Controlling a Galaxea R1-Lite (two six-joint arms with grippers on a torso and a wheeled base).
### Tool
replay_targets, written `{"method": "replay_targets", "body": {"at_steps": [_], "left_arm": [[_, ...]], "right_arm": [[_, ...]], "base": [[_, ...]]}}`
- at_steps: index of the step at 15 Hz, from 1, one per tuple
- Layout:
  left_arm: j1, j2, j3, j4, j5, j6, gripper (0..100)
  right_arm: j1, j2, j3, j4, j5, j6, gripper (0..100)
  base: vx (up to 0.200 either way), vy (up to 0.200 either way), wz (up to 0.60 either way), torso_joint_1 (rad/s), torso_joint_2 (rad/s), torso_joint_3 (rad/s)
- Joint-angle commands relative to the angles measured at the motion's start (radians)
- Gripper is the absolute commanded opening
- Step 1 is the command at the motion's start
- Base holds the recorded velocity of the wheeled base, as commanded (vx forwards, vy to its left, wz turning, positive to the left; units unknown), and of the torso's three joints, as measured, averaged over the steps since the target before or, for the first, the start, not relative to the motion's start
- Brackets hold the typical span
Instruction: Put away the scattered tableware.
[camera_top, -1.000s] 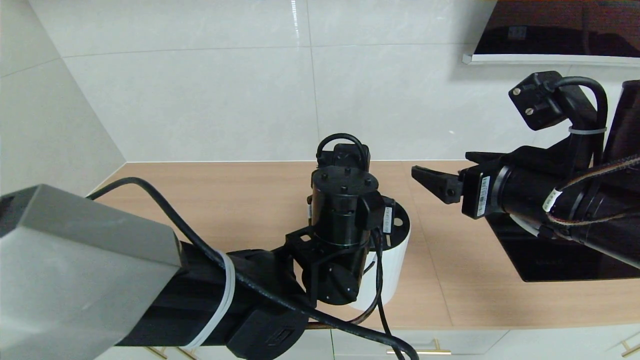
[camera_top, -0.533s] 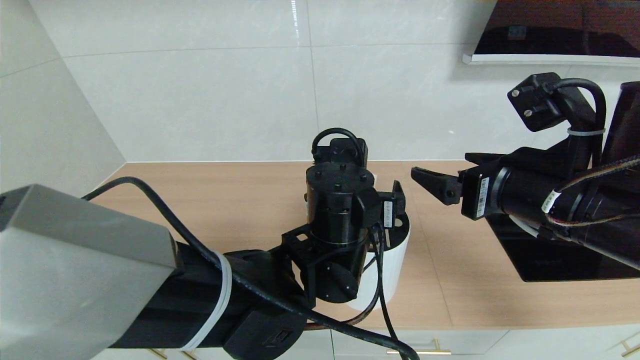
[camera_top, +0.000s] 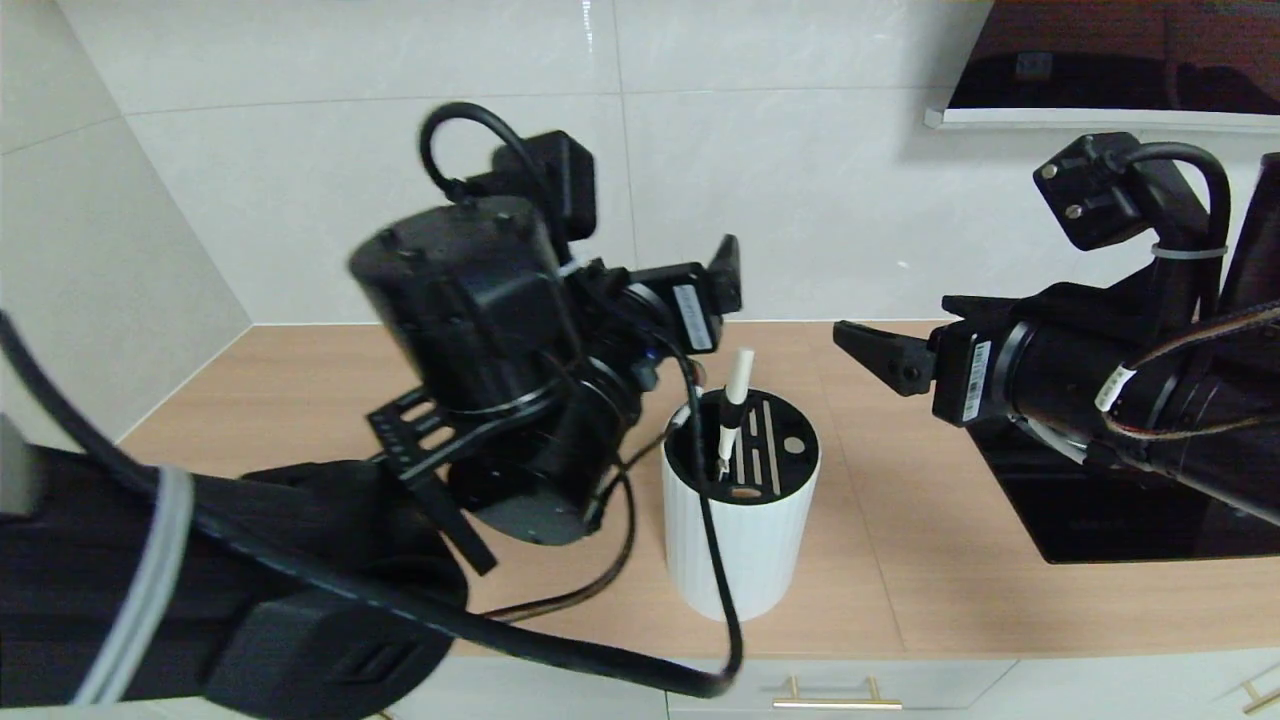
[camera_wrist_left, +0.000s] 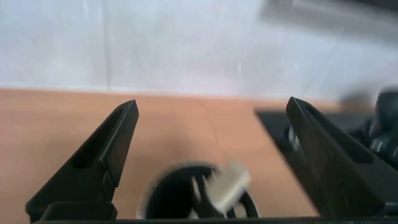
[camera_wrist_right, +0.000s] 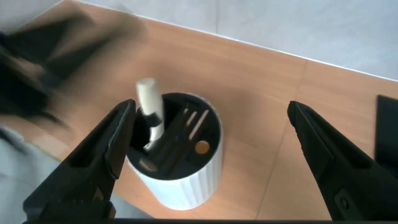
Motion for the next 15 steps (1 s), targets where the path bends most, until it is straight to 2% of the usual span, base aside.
{"method": "replay_targets", "body": {"at_steps": [1,2,3,5,6,7,10,12,13,14,15], "left_arm": [[0.079,-0.141,0.075,-0.001,-0.033,0.002,100],[0.181,-0.264,0.174,-0.001,-0.105,-0.007,100],[0.221,-0.315,0.206,-0.001,-0.113,-0.007,100],[0.284,-0.434,0.298,0.005,-0.113,0.008,100],[0.284,-0.434,0.298,0.005,-0.113,0.008,100],[0.378,-0.591,0.457,0.048,-0.116,0.016,100],[0.396,-0.828,0.602,0.17,-0.141,0.008,100],[0.413,-1.095,0.632,0.43,-0.151,0.008,100],[0.438,-1.164,0.634,0.516,-0.157,0.006,100],[0.473,-1.299,0.635,0.68,-0.199,0.006,100],[0.502,-1.365,0.645,0.755,-0.228,0.006,100]], "right_arm": [[-0.01,-0.018,0.001,0.0,-0.001,-0.001,100],[-0.03,-0.072,0.016,0.009,0.0,-0.001,100],[-0.042,-0.082,0.042,0.002,-0.006,-0.001,100],[-0.129,-0.187,0.117,0.0,-0.007,0.001,100],[-0.129,-0.187,0.117,0.0,-0.007,0.001,100],[-0.175,-0.411,0.288,0.008,0.0,0.002,100],[-0.286,-0.635,0.463,0.009,0.0,0.002,100],[-0.364,-0.842,0.516,0.063,-0.003,-0.001,100],[-0.392,-0.905,0.522,0.118,-0.001,-0.005,100],[-0.442,-1.029,0.524,0.252,0.008,-0.022,100],[-0.459,-1.095,0.524,0.312,0.025,-0.037,100]], "base": [[0.0,0.0,0.0,0.0,0.0,0.0],[0.0,0.0,0.0,0.0,0.0,0.0],[0.0,0.0,0.0,0.0,0.0,0.0],[0.0,0.0,0.0,0.0,0.0,0.0],[0.0,0.0,0.0,0.0,0.0,0.0],[0.0,0.0,0.0,0.0,0.0,0.0],[0.0,0.0,0.0,0.0,0.0,0.0],[0.0,0.0,0.0,0.0,0.0,0.0],[0.0,0.0,0.0,0.0,0.0,0.0],[0.0,0.0,0.0,0.0,0.0,0.0],[0.0,0.0,0.0,0.0,0.0,0.0]]}}
